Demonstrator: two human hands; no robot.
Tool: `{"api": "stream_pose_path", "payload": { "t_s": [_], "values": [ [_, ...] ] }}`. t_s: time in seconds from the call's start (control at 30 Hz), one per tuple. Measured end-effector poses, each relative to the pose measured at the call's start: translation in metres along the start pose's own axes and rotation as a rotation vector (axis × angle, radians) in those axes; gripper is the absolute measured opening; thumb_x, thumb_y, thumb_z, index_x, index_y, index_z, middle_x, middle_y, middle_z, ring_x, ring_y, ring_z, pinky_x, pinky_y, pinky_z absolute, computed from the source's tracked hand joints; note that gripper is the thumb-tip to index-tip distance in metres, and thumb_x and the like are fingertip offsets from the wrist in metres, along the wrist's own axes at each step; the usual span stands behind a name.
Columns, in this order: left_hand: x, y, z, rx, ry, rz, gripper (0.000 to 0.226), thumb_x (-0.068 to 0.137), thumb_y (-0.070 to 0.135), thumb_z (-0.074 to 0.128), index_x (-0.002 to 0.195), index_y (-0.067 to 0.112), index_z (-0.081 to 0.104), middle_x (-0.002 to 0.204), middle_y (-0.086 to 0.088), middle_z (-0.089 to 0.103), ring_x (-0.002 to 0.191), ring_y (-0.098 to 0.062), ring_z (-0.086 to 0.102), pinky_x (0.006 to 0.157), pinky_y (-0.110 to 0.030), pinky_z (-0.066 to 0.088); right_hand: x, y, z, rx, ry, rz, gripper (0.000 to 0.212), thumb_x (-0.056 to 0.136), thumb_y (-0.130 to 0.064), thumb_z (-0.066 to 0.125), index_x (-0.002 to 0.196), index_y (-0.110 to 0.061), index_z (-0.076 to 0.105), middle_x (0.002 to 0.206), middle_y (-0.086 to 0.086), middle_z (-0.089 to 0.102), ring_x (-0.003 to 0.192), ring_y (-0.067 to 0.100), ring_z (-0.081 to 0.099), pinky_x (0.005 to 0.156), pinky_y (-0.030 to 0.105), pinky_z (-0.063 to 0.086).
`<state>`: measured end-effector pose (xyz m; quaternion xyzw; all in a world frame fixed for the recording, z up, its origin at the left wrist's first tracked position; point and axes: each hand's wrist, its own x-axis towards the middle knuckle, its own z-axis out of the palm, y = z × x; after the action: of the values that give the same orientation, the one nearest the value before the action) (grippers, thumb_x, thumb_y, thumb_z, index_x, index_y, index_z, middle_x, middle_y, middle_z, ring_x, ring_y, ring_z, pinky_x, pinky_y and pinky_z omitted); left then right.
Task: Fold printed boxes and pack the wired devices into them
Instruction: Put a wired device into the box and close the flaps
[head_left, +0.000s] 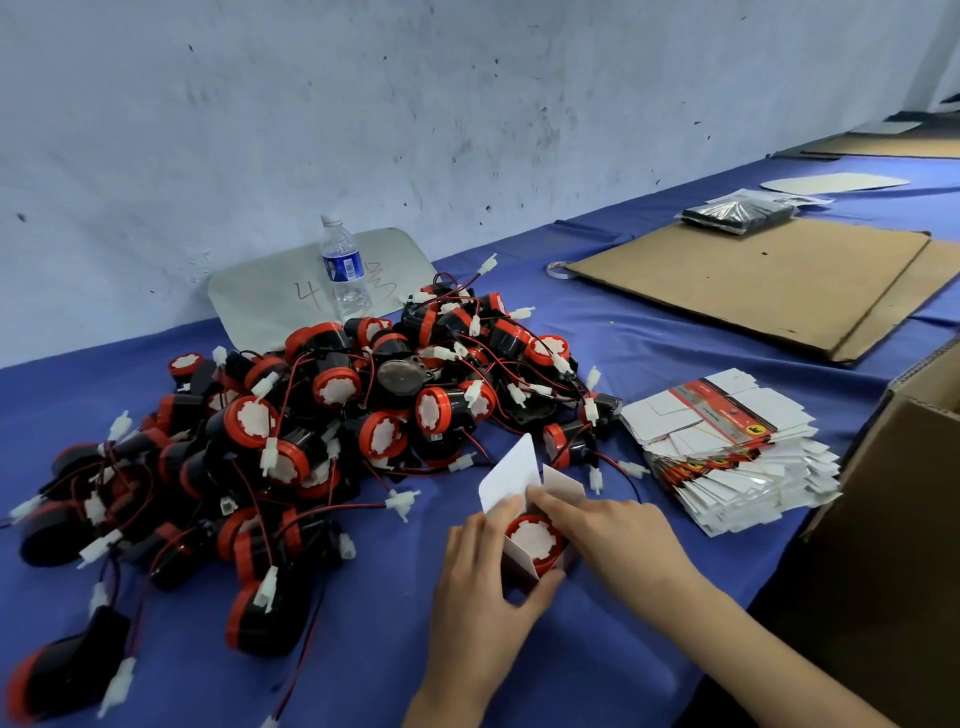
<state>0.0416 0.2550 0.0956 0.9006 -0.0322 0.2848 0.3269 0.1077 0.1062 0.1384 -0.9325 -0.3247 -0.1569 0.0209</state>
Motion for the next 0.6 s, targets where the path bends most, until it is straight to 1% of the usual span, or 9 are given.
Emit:
{"api": "stream_pose_path", "payload": {
  "t_s": [0.07,0.13,0.2,0.23,0.33,0.4,0.47,0.53,0.6],
  "values": [
    [-0.001,0.000,-0.001,-0.006,-0.014,-0.002,0.066,0.074,0.059,0.058,0.133,0.045,0.032,0.119,0.020,0.052,0.107,-0.005,0.045,0.078,-0.024,0.051,0.003,0.001,0.005,0.007,-0.129,0.052,0.060,0.092,-0.021,0.052,0.146,-0.033,0.029,0.094,-0.001,0.064,0.080,0.028,0.063,0.046,0.029,0.018],
    [-0.001,0.001,-0.002,-0.005,-0.022,0.003,0.068,0.075,0.058,0.058,0.136,0.045,0.032,0.121,0.022,0.050,0.108,-0.004,0.045,0.080,-0.021,0.049,0.004,-0.001,0.008,0.076,-0.162,0.151,0.038,0.102,-0.029,0.034,0.140,-0.027,0.027,0.075,-0.002,0.051,0.077,0.029,0.059,0.046,0.032,0.021],
    [-0.001,0.001,-0.003,-0.011,-0.027,0.007,0.069,0.076,0.056,0.060,0.138,0.042,0.035,0.124,0.019,0.052,0.108,-0.005,0.046,0.083,-0.021,0.048,0.005,-0.002,0.010,0.101,-0.158,0.193,0.029,0.104,-0.036,0.029,0.130,-0.024,0.032,0.063,-0.004,0.036,0.067,0.027,0.050,0.045,0.031,0.021],
    [-0.001,0.001,-0.002,-0.015,-0.034,0.007,0.070,0.077,0.053,0.063,0.140,0.041,0.036,0.125,0.016,0.053,0.108,-0.007,0.047,0.084,-0.024,0.049,0.005,-0.003,0.009,0.111,-0.171,0.203,0.027,0.104,-0.036,0.030,0.128,-0.024,0.033,0.064,-0.004,0.036,0.067,0.027,0.048,0.046,0.031,0.023],
    [-0.001,0.001,-0.002,-0.023,-0.064,-0.002,0.080,0.079,0.049,0.068,0.146,0.036,0.027,0.125,0.010,0.053,0.107,-0.012,0.049,0.085,-0.027,0.050,0.005,-0.003,0.007,0.093,-0.181,0.162,0.034,0.097,-0.024,0.040,0.131,-0.031,0.040,0.093,-0.003,0.060,0.082,0.028,0.059,0.058,0.029,0.034],
    [-0.001,0.000,-0.002,-0.013,-0.107,-0.021,0.088,0.083,0.050,0.066,0.150,0.036,0.011,0.126,0.006,0.049,0.109,-0.014,0.047,0.086,-0.027,0.048,0.005,-0.002,0.006,0.089,-0.205,0.118,0.043,0.095,-0.021,0.039,0.134,-0.037,0.041,0.109,-0.003,0.063,0.089,0.028,0.060,0.061,0.029,0.034],
    [-0.002,-0.001,0.001,-0.019,-0.169,-0.056,0.093,0.089,0.055,0.057,0.147,0.038,-0.013,0.140,0.002,0.037,0.123,-0.016,0.041,0.096,-0.030,0.044,0.006,0.001,0.004,0.100,-0.229,0.116,0.041,0.097,-0.025,0.034,0.133,-0.040,0.043,0.107,-0.001,0.064,0.089,0.028,0.060,0.061,0.029,0.033],
    [-0.003,-0.004,0.006,-0.002,-0.226,-0.095,0.095,0.091,0.060,0.045,0.140,0.035,-0.032,0.158,0.001,0.008,0.141,-0.016,0.022,0.108,-0.031,0.034,0.003,0.002,0.003,0.161,-0.203,0.095,0.036,0.097,-0.033,0.029,0.128,-0.040,0.048,0.110,-0.006,0.064,0.087,0.025,0.060,0.058,0.030,0.032],
    [-0.003,-0.007,0.009,0.063,-0.269,-0.101,0.093,0.093,0.059,0.041,0.136,0.033,-0.036,0.160,0.000,-0.014,0.146,-0.015,0.009,0.113,-0.028,0.027,-0.004,-0.001,0.002,0.255,-0.164,0.097,0.036,0.097,-0.041,0.026,0.123,-0.039,0.051,0.118,-0.012,0.060,0.087,0.018,0.058,0.058,0.030,0.035]
  ]
}}
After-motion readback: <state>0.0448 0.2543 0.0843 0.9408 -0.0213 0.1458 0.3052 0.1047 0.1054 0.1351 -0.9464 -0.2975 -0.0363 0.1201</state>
